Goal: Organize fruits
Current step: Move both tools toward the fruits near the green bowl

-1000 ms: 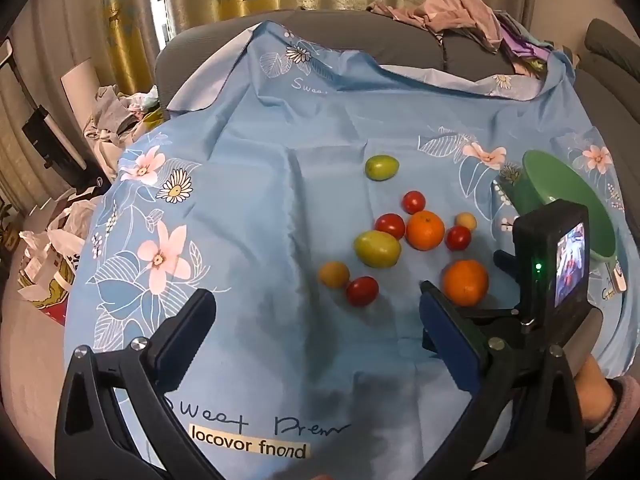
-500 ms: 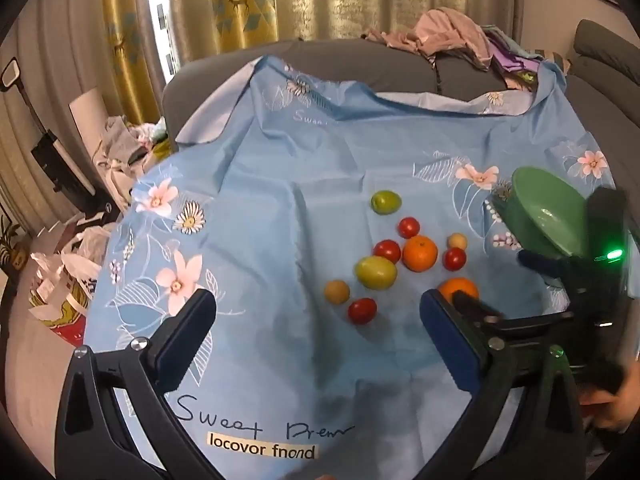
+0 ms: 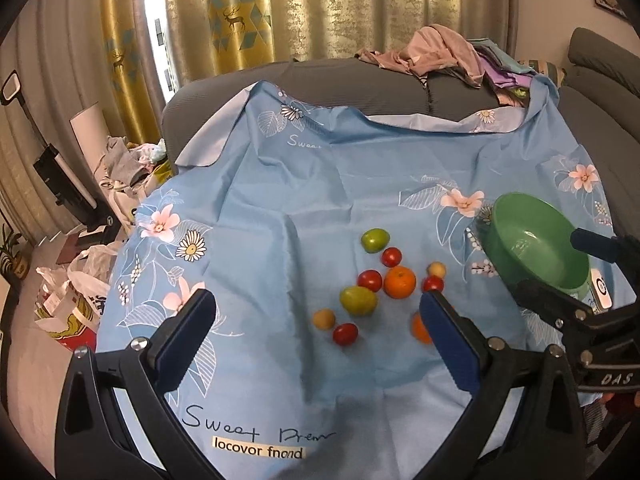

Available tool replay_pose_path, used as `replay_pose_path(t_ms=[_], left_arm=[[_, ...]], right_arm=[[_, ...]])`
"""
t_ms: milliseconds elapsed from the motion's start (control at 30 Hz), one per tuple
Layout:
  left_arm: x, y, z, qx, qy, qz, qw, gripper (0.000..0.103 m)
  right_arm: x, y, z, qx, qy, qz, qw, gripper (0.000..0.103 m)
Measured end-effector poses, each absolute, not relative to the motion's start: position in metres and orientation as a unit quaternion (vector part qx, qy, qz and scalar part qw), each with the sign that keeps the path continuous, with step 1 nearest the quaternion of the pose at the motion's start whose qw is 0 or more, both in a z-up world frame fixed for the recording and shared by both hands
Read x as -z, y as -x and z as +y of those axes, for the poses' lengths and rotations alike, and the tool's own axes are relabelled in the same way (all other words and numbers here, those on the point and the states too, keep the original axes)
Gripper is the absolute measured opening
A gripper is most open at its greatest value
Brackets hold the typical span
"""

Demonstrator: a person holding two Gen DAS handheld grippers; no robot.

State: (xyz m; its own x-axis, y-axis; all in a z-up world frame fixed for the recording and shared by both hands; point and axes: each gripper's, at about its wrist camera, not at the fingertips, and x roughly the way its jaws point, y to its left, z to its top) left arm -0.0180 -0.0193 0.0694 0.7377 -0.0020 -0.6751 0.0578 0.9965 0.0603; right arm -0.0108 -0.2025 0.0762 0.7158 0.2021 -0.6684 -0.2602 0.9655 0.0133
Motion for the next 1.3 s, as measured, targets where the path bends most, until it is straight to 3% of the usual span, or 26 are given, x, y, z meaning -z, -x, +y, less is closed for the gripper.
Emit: replay_pose_path(t_ms=[567,1300], left_arm=[[-0.075,0.02,-0.031,0.03,-0.055,0.358,0.931,0.102],[-0.038,-0.016,-0.026,0.065,-0.049,0.411,0.908,0.102]], right_arm=[[-0.083,0.026,-0.208,-0.119,0.033,0.362,0.924,0.103],[-0.053,-0.007,-0.211,-0.126,0.033,0.398,0.908,0.103]])
